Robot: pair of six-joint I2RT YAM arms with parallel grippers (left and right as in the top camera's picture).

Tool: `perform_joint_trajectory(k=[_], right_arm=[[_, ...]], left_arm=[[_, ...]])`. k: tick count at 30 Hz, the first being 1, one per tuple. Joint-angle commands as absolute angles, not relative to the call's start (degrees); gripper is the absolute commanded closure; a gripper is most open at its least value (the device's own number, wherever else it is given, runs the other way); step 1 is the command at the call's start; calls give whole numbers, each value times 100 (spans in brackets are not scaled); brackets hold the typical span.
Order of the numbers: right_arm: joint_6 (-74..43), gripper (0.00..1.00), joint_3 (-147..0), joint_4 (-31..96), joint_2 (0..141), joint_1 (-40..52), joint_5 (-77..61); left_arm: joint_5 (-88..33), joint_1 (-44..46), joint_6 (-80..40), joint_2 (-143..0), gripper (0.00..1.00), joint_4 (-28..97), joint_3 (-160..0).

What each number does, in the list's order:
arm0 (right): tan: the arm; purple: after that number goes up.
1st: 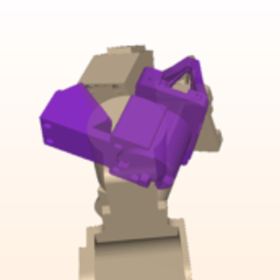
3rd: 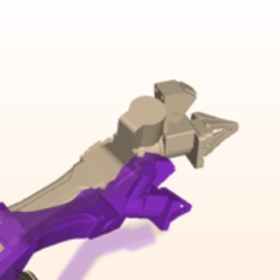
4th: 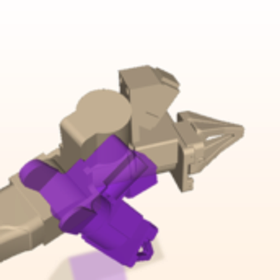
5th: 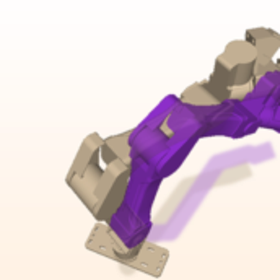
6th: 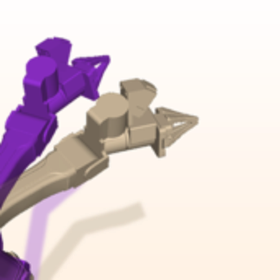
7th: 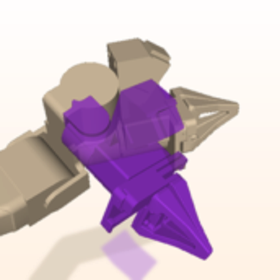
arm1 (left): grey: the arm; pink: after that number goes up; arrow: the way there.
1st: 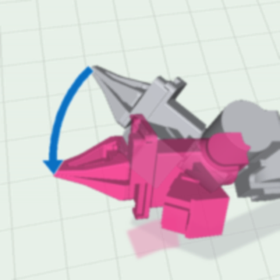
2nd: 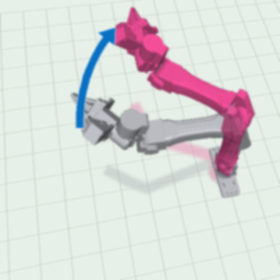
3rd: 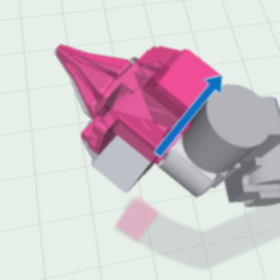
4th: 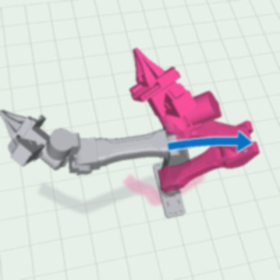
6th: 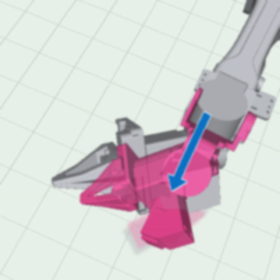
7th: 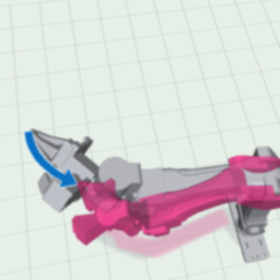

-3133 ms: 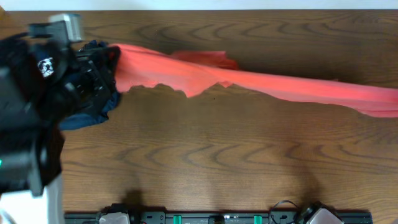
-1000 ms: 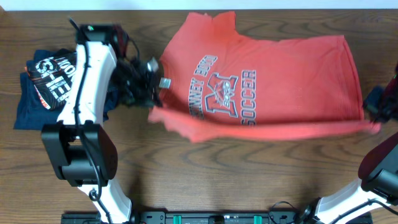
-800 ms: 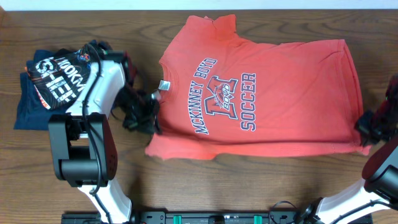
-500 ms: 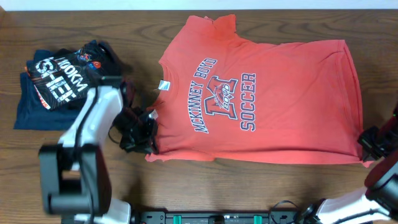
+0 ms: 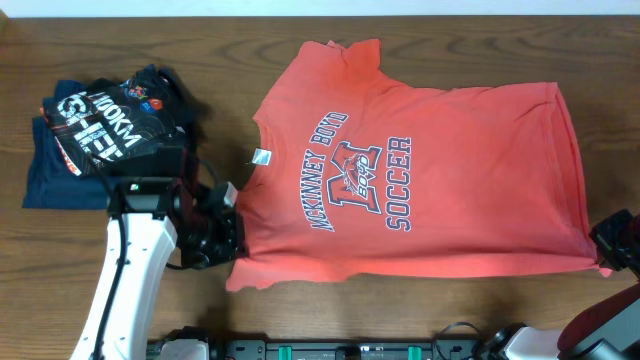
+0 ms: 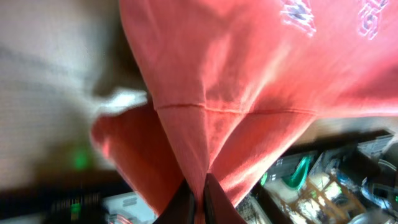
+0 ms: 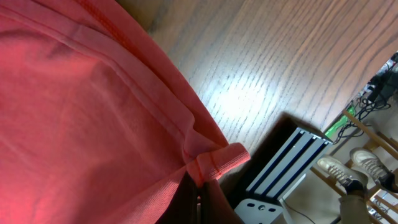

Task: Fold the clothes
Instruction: 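Lower the shirt flat with both grippers, hem toward the near side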

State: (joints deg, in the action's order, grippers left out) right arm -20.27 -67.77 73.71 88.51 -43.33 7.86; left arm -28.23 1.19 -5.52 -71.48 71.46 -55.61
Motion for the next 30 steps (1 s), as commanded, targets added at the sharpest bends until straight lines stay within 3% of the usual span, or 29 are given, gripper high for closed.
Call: perform_joint_trajectory(k=[1, 14, 30], right_arm=[[-2102, 99, -6742, 7238, 8753, -4311, 735], [-1949, 99, -6737, 5618, 8897, -3876, 207], [-1949, 99, -6737, 4779, 10057, -3454, 196]], left_arm=[[-2738, 99, -854, -7057, 94, 6759, -5522], [-2768, 99, -1278, -8047, 94, 4324, -5507], [-2779, 99, -1387, -8777, 94, 2832, -5507]])
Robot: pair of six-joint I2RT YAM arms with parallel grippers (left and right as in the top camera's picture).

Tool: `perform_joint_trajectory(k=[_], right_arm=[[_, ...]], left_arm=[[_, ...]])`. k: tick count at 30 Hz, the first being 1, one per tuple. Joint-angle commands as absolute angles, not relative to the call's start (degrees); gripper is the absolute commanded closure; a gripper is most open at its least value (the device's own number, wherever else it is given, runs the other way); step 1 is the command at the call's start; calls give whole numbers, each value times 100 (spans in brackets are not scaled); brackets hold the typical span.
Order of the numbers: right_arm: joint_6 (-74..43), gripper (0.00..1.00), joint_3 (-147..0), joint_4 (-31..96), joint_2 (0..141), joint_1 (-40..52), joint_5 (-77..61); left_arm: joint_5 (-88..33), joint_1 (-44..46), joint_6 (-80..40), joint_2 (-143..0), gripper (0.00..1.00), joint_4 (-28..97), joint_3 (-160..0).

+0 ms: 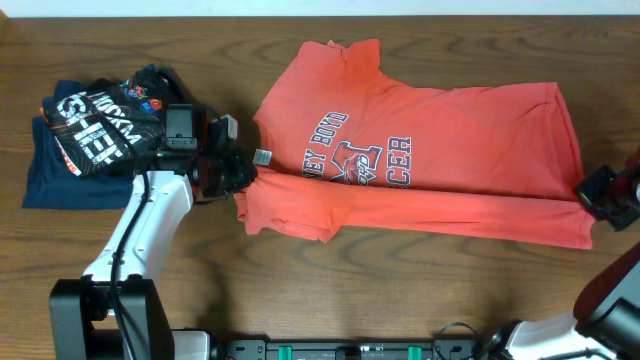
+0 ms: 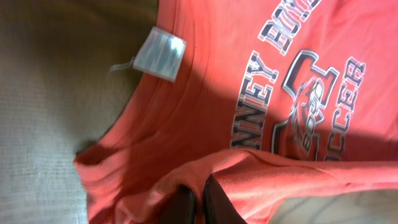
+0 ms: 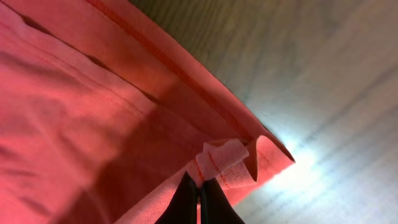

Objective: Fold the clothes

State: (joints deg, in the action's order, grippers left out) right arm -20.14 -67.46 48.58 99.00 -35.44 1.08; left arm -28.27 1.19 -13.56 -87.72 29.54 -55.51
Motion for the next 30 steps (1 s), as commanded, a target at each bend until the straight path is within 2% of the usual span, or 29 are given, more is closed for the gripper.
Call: perform_joint_trajectory(k=[1, 18, 19, 21, 22, 26, 30], right_arm=[[-1949, 99, -6737, 4698, 10149, -3428, 187], [-1946, 98, -6737, 4025, 10652, -3181, 123], [-1944, 98, -6737, 4025, 10652, -3181, 128], [-1944, 98, -6737, 4025, 10652, -3181, 128], [-1944, 98, -6737, 4025, 10652, -3181, 130], [-1944, 98, -6737, 4042, 10652, -3181, 128], [-1903, 98, -6737, 4051, 10652, -3181, 128]], left_arm=[[-2777, 102, -1385, -8779, 94, 2757, -5507], [-2777, 102, -1387, -9179, 93, 2027, -5507], [-2779, 102, -1389, -9179, 83, 1970, -5507], [-2781, 102, -1389, -9179, 41, 1938, -5507], [-2790, 102, -1406, -9179, 32, 1962, -5507], [-3341, 110, -1450, -9179, 32, 2290, -5507], [-3911, 342, -1249, -9179, 40, 2659, -5507]])
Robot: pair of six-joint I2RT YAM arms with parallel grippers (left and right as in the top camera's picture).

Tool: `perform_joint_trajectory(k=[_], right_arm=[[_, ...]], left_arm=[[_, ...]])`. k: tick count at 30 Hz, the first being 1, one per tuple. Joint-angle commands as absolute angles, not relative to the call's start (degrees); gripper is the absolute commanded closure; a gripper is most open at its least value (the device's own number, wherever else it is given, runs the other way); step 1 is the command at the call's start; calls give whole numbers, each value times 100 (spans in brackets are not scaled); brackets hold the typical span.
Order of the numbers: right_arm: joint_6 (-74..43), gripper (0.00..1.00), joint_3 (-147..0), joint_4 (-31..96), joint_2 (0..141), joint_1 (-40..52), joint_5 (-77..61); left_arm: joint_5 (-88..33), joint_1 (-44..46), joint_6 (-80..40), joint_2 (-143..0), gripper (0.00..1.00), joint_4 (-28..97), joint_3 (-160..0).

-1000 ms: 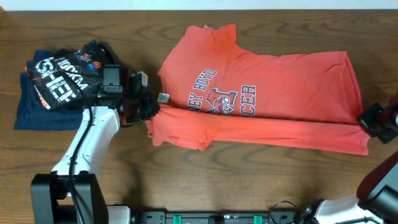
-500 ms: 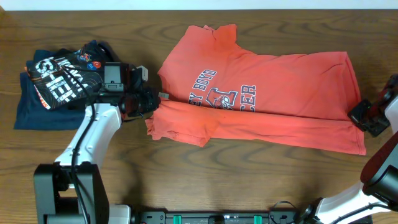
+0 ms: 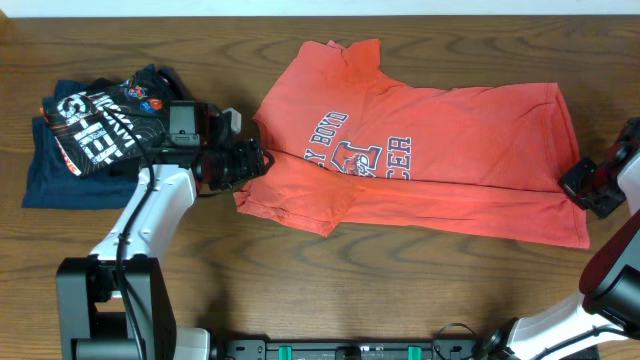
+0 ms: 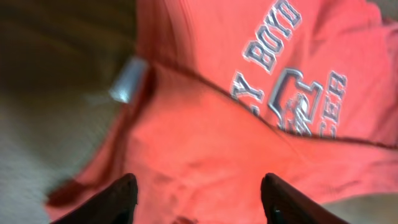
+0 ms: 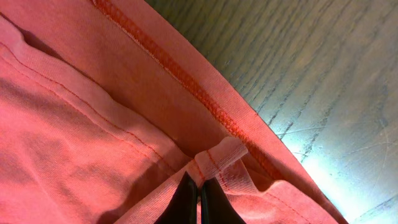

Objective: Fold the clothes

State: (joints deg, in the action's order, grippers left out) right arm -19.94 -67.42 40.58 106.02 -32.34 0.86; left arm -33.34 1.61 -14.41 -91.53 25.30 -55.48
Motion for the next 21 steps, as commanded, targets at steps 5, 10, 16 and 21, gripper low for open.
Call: perform_joint_trajectory(k=[5, 10, 16, 21], right_arm=[[-1903, 98, -6737, 4073, 10652, -3181, 126], [-1903, 97, -6737, 4108, 10652, -3179, 126], [-1903, 97, -6737, 4110, 10652, -3179, 123], [-1903, 96, -6737, 4115, 10652, -3179, 123]], left_arm=[[-3009, 1245, -683, -9179, 42, 2982, -5507], [-1920, 2187, -491, -9201, 42, 2904, -5507], [-1483, 2908, -440, -9443, 44, 2731, -5507], [-1404, 3232, -318, -9819, 48, 2477, -5507]])
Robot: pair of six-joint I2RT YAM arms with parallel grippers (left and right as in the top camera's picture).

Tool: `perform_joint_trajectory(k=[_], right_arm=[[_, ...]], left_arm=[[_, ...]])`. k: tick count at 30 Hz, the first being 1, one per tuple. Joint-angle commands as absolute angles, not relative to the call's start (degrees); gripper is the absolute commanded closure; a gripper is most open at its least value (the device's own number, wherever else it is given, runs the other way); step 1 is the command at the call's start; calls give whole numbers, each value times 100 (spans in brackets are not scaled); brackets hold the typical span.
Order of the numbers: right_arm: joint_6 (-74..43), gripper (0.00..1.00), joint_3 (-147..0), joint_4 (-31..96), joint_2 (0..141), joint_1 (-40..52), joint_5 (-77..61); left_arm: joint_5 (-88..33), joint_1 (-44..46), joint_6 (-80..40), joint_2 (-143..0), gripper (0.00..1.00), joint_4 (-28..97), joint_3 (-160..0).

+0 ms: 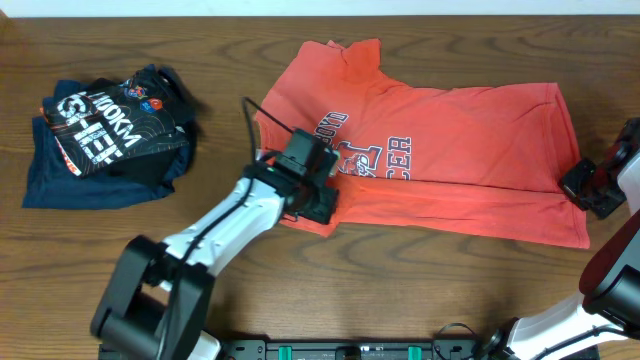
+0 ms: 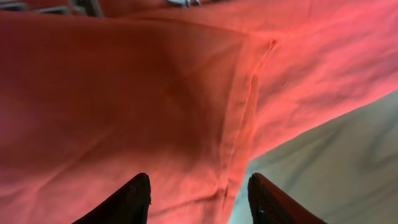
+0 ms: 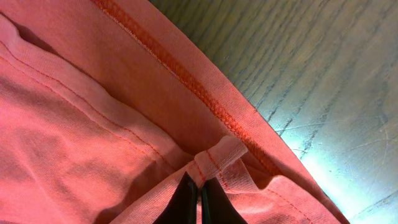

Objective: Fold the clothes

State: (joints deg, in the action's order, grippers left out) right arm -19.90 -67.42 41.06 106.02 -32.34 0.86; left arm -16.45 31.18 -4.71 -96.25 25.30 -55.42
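Note:
An orange T-shirt (image 1: 450,150) with a soccer print lies on the table, its near part folded up across the lower print. My left gripper (image 1: 312,195) hovers over the left end of that folded flap. In the left wrist view, the gripper (image 2: 199,200) is open just above the orange cloth (image 2: 155,93), with a seam running between the fingers. My right gripper (image 1: 578,190) is at the shirt's right edge. The right wrist view shows it (image 3: 199,188) shut on a small fold of the hem (image 3: 217,158).
A pile of folded dark clothes (image 1: 105,135) with white lettering sits at the far left. Bare wooden table (image 1: 400,290) runs along the front edge. Black equipment lines the near edge below the table.
My left gripper has moved from the shirt's collar at the left edge to the left end of the folded flap, still open. The right gripper and the shirt are unchanged.
Both grippers were shut on the near corners of the flat, spread shirt. Then the near edge lay folded up over the print, both still holding. Then the left gripper stood open by the collar. Now it is over the flap, while the right still holds the hem.

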Motion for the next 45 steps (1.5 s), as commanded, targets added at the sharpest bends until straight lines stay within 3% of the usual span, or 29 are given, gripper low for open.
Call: perform_joint_trajectory(k=[1, 10, 18, 20, 41, 45], right_arm=[[-1903, 97, -6737, 4115, 10652, -3179, 123], [-1903, 96, -6737, 4115, 10652, -3181, 123], [-1903, 96, -6737, 4115, 10652, -3181, 123], [-1903, 96, -6737, 4115, 10652, -3179, 123], [-1903, 96, -6737, 4112, 10652, -3181, 123], [-1903, 96, -6737, 4117, 10652, -3181, 123]], left_arm=[[-1402, 3275, -316, -9885, 49, 2447, -5507], [-1238, 3380, -233, -10136, 51, 2231, -5507], [-1236, 3385, -233, -10232, 81, 2193, -5507], [-1236, 3385, -235, -10232, 94, 2189, -5507], [-1306, 3400, -259, -9848, 94, 2423, -5920], [-832, 3365, -263, -9848, 94, 2049, -5922]])
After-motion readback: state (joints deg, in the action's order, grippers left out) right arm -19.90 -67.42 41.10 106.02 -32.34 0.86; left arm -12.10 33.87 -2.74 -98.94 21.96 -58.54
